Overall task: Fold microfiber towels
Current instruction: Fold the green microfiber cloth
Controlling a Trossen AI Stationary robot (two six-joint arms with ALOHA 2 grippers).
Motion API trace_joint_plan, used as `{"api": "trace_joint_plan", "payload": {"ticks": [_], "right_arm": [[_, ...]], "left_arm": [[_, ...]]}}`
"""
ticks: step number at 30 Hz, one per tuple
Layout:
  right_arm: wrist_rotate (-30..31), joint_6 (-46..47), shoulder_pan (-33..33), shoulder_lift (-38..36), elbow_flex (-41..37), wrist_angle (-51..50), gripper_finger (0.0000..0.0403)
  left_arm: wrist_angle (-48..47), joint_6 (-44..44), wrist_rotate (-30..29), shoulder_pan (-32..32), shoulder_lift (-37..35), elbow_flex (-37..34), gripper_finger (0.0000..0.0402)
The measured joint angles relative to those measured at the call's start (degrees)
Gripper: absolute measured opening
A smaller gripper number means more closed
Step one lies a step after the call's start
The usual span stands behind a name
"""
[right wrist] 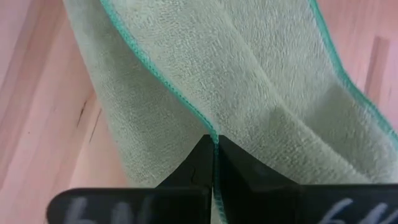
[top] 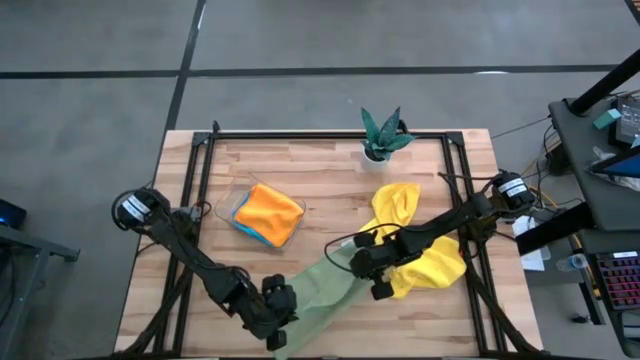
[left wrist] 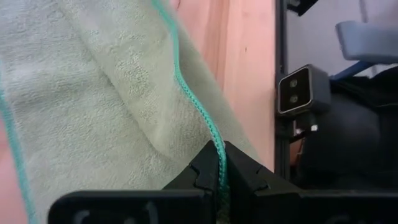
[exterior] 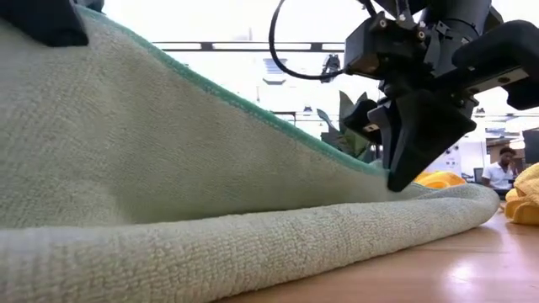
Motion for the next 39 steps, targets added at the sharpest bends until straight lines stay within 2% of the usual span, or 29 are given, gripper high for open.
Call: {"api": "trace_joint_plan", "payload": {"ticks": [7,12,17,19,23,29,39], "right_arm": [[0.0,3.3,0.0,0.0,-0.7,-0.2,0.0022],[-0.1,4.6,-0.1,0.0,0.2,-2.6,0.0079],[-0.1,4.7,-0.1,-0.2,2.3,-9.4,0.0145],[-0.1,4.6,-0.1,-0.7,3.0,-11.3,0.0167],[-0.1,2.8,-0.3,-2.1,3.3,-12.4,0.0197],[1.8,1.5,-1.2,-3.1,4.3,-12.1,0.0206],[5.7,-1.3,-2.0,-3.1,4.4,-10.7,0.0186]], "left_arm": [[5.3,-3.5,0.0,0.0,0.0,-4.1,0.0013],[6.8,-3.5,1.4,-0.3,0.0,-4.7,0.0071],[6.7,-3.6,6.7,-0.8,0.0,-4.7,0.0132],[6.2,-3.7,8.8,-1.1,0.0,-4.7,0.0149],[5.7,-2.0,8.5,-1.2,0.0,-4.7,0.0166],[5.0,-0.5,8.3,-0.7,0.0,-5.5,0.0169],[-6.0,-1.9,9.0,-0.9,0.0,-5.5,0.0169]]}}
